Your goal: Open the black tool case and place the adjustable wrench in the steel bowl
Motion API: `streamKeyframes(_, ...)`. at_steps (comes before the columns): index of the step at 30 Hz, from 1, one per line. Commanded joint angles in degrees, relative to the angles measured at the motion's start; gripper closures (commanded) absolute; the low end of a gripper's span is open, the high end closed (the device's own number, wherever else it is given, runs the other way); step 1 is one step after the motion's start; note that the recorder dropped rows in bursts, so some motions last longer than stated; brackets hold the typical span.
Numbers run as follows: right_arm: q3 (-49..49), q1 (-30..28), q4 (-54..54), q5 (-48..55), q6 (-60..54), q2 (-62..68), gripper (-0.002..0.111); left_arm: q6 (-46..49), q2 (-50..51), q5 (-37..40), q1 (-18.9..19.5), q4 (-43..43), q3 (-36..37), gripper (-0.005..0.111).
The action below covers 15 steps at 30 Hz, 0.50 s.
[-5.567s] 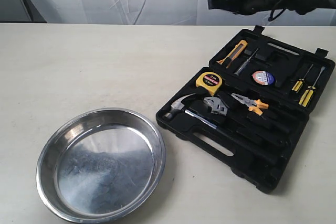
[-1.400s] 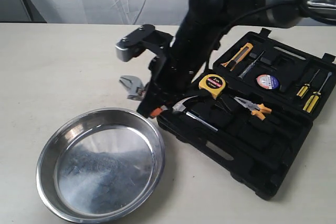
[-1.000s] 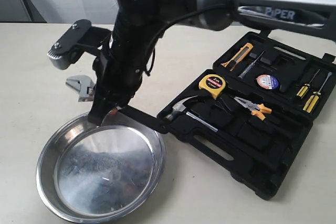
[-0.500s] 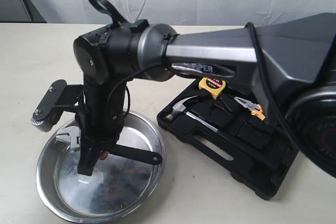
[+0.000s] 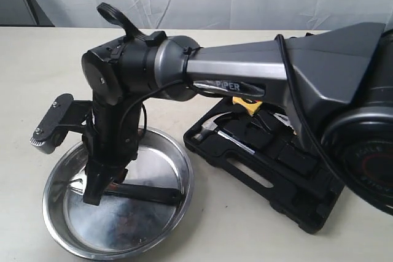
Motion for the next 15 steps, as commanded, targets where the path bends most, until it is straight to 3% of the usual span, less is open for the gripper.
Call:
streamKeyframes(1,-0.33,-0.09,-3.29,2.77,2.57,-0.95,0.064,-0.34,-0.15,-0.37,0.01,0.21,-0.16,0.107)
streamKeyframes(3,-0.33,-1.11,-4.28,3.48,5.59,-2.21,0.072,-0.34,-0.15,-0.37,0.01,0.21,-0.16,0.107)
streamKeyframes(8,-0.33,-7.23,0.36,1.01,8.23,-6.33,0.109,-0.34,-0.15,-0.37,0.01,0.21,-0.16,0.107)
streamKeyframes(15,-0.33,-18.12,7.27,1.27,9.04,-11.22,0.109,-0.34,-0.15,-0.37,0.01,0.21,-0.16,0.107)
